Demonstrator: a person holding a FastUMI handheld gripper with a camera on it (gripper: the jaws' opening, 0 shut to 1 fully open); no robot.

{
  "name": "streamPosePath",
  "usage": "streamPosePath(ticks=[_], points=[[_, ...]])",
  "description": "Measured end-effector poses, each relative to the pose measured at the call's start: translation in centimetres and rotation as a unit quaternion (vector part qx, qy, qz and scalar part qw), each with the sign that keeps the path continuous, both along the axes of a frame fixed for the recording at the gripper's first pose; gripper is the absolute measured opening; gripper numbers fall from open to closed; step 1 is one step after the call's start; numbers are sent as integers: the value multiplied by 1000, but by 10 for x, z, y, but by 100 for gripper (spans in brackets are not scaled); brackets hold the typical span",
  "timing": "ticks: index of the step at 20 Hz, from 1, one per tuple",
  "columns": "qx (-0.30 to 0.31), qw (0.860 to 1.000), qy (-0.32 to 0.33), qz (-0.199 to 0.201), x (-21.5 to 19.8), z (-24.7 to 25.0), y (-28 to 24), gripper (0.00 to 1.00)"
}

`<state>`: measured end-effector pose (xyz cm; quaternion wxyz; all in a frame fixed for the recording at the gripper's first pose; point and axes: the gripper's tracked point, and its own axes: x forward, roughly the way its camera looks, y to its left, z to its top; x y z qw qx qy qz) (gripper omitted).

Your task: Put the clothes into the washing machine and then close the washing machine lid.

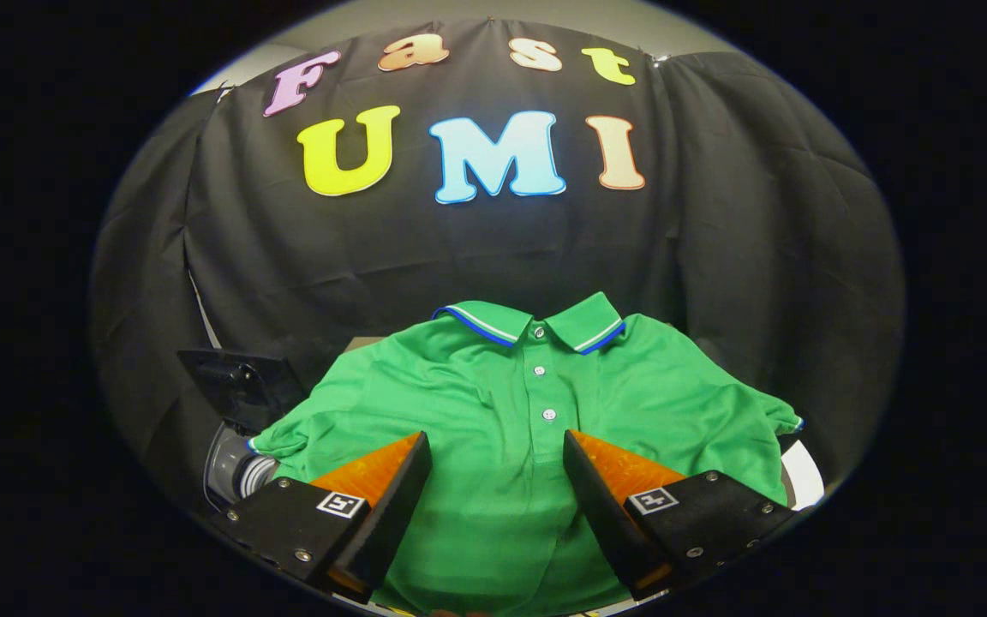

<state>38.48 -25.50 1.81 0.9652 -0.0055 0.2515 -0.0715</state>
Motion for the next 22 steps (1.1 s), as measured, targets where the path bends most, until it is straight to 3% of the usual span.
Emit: streamPosePath(ticks=[4, 10, 13, 22], points=[[-4, 1000, 16, 0, 1, -4, 1, 96], [13, 999, 39, -35, -1, -5, -6, 94], [-22, 998, 54, -38, 3, -6, -4, 86], [-26, 995, 56, -75, 2, -4, -12, 78]])
